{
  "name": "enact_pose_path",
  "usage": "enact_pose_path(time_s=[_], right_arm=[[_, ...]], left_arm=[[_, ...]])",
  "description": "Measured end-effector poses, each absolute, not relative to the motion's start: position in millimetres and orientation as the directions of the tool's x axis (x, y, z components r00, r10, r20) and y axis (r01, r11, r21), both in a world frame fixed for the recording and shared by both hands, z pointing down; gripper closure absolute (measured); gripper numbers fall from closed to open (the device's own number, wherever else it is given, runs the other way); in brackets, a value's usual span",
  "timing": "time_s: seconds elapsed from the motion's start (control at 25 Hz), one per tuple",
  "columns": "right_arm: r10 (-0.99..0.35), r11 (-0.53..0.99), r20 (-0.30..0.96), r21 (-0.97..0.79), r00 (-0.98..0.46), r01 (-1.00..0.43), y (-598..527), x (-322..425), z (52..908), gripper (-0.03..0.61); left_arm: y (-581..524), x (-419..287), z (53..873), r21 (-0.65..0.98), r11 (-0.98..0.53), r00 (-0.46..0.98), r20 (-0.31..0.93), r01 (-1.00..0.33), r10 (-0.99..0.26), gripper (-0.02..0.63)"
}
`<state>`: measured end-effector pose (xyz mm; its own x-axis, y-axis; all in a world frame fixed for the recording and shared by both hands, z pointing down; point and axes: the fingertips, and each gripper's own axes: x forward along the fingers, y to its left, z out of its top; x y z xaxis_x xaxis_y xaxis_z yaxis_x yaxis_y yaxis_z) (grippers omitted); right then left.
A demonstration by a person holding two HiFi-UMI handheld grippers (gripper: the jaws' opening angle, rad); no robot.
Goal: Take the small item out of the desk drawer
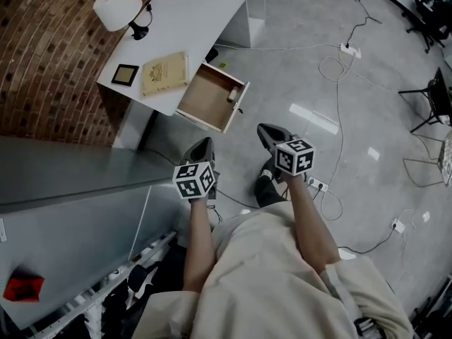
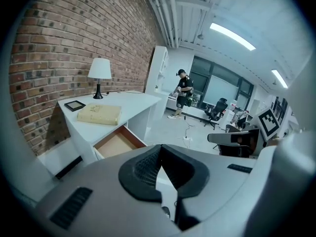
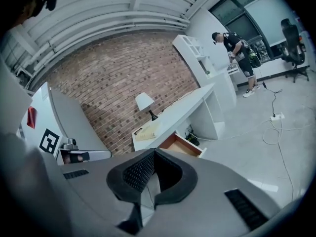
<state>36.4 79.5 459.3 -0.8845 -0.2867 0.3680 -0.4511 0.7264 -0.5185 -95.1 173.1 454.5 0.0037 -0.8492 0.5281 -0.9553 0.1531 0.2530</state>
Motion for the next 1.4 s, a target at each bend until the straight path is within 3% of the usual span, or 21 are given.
enact_pose_path(time_s=[0.32,0.68,1.0,1.4], right_arm=[[-0.242,0.709,0.370,-0.564,-0.897,-0.424,12,18,485,0.554],[-0.216,0.686,0.428,-0.572,-0.877,-0.449,3,23,521,0.554],[-0.332,0.589,0.475,-0.570,-0.815,-0.573,-20,59,541,0.554],[-0.365,0.564,0.529,-0.530,-0.767,-0.633,-51,23,551,0.554]], left_arm=[[103,-108,469,0.212,0.149,-0.002,0.568,-0.966,-0.823,0.598],[96,-125,495,0.236,0.215,-0.031,0.603,-0.948,-0.797,0.598],[63,-125,516,0.248,0.121,0.063,0.623,-0.961,-0.780,0.598],[-5,-151,545,0.315,0.034,0.187,0.643,-0.949,-0.743,0.598]])
